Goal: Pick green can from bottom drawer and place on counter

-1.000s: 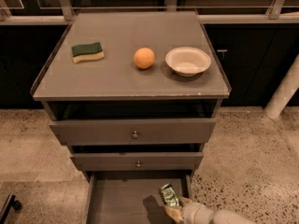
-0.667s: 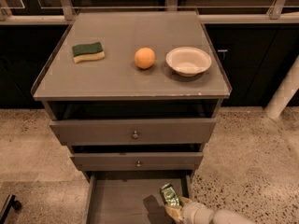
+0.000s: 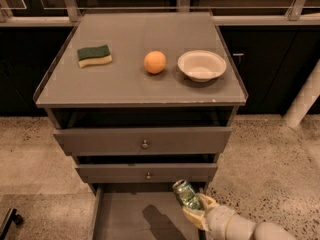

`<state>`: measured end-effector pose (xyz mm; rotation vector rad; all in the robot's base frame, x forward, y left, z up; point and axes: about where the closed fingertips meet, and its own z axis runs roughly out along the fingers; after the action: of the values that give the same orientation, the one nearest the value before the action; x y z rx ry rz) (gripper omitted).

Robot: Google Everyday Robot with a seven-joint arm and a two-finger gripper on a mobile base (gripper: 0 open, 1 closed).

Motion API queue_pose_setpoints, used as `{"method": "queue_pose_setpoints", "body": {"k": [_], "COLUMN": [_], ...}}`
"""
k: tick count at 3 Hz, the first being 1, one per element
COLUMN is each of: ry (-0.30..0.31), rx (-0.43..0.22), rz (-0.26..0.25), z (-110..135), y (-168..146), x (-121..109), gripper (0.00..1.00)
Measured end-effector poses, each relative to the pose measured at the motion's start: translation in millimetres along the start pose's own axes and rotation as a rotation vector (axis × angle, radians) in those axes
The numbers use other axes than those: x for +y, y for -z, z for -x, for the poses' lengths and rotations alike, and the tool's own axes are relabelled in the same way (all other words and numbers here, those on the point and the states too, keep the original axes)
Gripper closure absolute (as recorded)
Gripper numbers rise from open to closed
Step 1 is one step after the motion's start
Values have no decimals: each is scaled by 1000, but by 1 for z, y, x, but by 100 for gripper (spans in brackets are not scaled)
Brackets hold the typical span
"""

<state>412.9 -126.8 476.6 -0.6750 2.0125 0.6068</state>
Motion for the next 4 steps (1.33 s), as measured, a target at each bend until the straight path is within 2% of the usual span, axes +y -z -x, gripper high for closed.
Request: {"method": "queue_pose_setpoints", "body": {"k": [1, 2, 3, 4], "ry": [129, 141, 141, 195], "rx": [-131, -151, -150, -132], "rz": [31, 67, 65, 85], "z": [83, 92, 91, 112], "y": [48, 53, 53, 50], "x": [14, 27, 26, 30], "gripper": [100, 100, 100, 100]}}
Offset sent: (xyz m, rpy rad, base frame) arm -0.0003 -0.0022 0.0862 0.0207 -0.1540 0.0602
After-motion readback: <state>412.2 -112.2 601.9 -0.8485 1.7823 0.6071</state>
